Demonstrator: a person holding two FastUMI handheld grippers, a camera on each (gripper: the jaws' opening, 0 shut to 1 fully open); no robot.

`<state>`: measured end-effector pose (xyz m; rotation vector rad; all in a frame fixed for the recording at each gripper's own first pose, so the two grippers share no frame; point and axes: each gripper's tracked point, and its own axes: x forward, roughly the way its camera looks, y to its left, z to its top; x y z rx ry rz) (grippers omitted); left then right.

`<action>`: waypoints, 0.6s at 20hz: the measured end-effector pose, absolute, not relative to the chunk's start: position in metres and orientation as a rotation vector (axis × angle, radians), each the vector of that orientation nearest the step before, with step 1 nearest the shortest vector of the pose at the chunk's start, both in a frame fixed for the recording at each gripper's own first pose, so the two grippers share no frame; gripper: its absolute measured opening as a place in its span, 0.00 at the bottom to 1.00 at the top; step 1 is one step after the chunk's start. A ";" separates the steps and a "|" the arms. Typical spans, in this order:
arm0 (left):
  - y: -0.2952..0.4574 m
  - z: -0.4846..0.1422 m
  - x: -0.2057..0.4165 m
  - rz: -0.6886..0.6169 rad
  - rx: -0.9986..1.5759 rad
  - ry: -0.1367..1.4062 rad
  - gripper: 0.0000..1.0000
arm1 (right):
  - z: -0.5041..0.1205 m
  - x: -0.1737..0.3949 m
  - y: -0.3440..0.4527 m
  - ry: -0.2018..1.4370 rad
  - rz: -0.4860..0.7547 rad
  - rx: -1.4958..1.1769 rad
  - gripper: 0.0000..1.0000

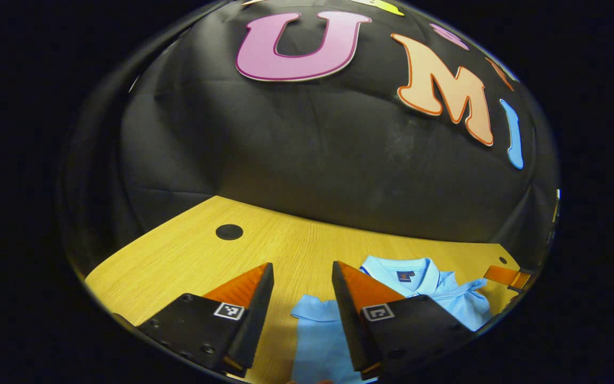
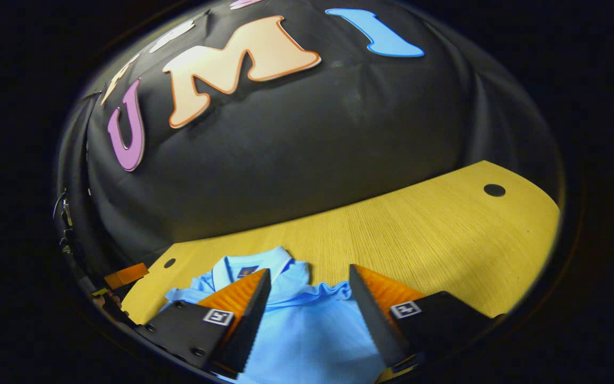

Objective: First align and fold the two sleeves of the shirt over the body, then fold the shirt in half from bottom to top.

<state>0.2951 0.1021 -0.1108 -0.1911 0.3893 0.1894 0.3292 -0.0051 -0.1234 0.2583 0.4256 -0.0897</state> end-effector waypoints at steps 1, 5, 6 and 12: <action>0.108 -0.102 0.285 0.198 -0.183 0.372 0.72 | -0.112 0.322 -0.002 0.403 -0.075 0.252 0.98; 0.116 -0.068 0.230 0.200 -0.096 0.293 0.96 | -0.074 0.271 0.008 0.318 -0.025 0.206 0.98; 0.116 -0.060 0.212 0.196 -0.076 0.269 0.92 | -0.068 0.253 0.012 0.295 -0.010 0.198 0.98; 0.077 -0.032 0.112 0.109 0.002 0.159 0.92 | -0.046 0.146 0.039 0.223 0.076 0.166 0.98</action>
